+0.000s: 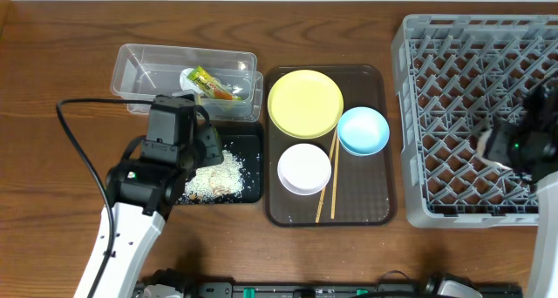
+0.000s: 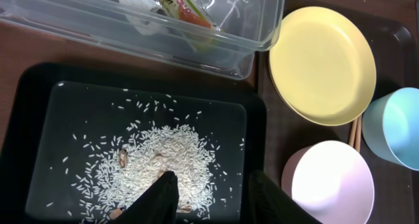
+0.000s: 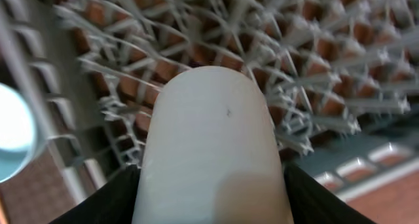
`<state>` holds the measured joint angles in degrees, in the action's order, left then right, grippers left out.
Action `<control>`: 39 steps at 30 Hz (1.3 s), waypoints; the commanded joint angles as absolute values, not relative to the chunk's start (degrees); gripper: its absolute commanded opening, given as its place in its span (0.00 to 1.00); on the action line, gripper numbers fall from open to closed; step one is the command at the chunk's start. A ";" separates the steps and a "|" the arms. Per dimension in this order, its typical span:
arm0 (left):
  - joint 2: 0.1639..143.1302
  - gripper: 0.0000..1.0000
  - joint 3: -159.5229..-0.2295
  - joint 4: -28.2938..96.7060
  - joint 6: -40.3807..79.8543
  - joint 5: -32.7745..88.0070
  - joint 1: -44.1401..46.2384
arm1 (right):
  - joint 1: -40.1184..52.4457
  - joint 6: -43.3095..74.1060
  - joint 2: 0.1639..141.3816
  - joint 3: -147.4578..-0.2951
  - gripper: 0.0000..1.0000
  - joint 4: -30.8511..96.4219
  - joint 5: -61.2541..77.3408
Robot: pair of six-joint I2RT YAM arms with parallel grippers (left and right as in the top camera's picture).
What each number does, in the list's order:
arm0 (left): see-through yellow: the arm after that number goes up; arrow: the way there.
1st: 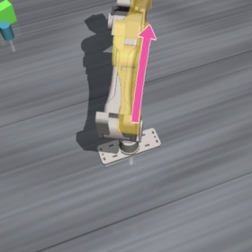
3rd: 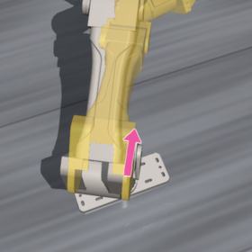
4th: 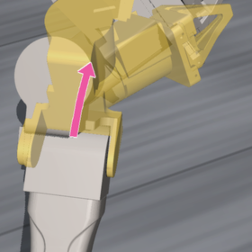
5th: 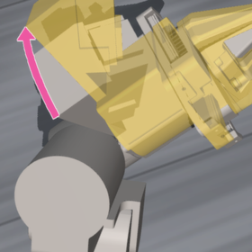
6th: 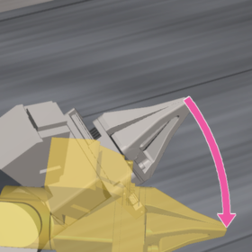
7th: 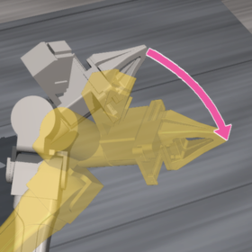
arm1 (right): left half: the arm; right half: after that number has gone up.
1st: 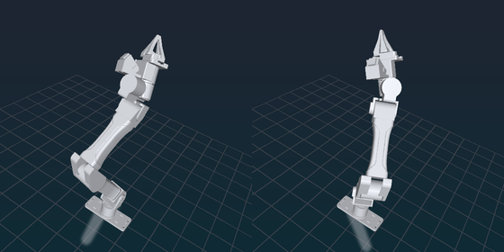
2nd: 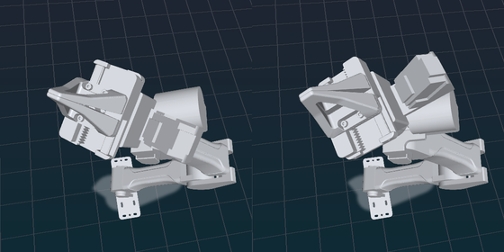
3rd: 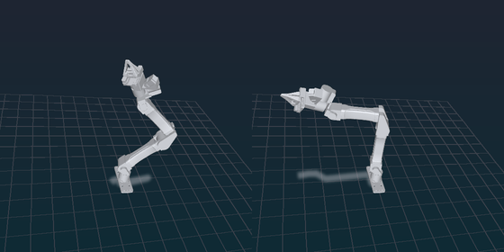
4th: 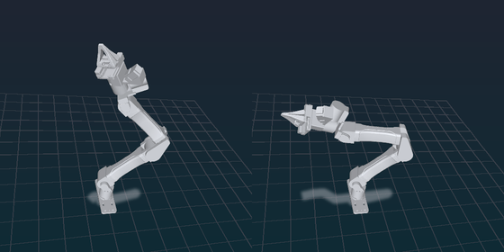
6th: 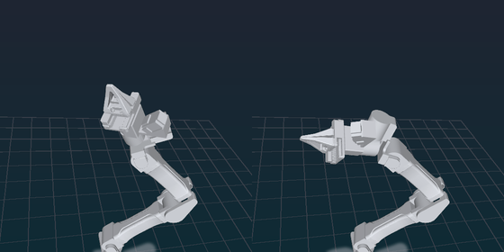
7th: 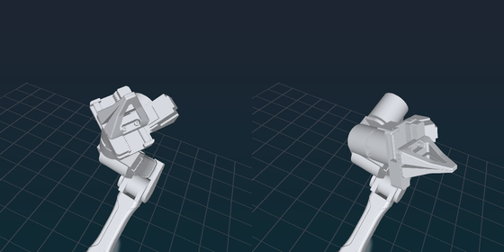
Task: Sort waste into correct bins and load items into the dishwasher rack
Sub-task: 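Place the white bowl into the dish rack with the right gripper and release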
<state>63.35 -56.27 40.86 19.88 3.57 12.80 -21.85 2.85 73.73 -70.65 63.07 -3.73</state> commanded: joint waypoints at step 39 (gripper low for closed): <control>63.99 0.44 -56.49 42.61 20.64 2.31 12.56 | -10.68 -0.12 80.05 -75.64 0.79 55.37 18.90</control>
